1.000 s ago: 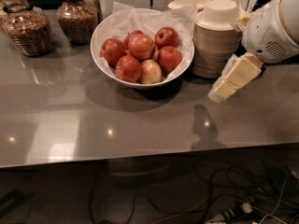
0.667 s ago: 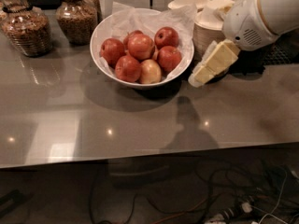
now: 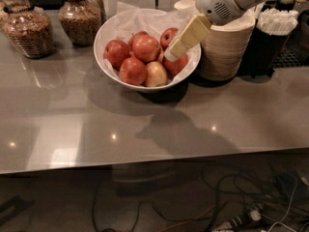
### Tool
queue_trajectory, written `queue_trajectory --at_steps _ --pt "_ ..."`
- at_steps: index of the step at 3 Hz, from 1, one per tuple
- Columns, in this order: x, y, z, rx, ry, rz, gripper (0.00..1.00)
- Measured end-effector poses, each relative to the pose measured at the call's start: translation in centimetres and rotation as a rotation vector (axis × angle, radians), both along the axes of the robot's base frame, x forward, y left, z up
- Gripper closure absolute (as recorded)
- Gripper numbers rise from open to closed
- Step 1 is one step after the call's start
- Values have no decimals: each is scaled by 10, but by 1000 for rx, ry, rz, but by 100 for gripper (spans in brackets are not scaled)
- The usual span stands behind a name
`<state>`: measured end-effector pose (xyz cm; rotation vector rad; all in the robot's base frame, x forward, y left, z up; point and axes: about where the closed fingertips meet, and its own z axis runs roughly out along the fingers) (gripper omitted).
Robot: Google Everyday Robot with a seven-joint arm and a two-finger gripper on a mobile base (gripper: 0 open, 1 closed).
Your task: Pick apple from white bowl
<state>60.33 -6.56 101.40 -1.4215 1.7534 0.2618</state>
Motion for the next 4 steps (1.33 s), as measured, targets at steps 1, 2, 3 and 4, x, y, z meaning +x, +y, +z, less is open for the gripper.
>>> queue_trajectory --at_steps 1,2,3,4 --pt "0 0 0 0 0 0 0" --pt "12 8 0 0 -62 5 0" --pt "30 24 -2 3 -120 24 19" --pt "43 40 -15 15 -121 55 39"
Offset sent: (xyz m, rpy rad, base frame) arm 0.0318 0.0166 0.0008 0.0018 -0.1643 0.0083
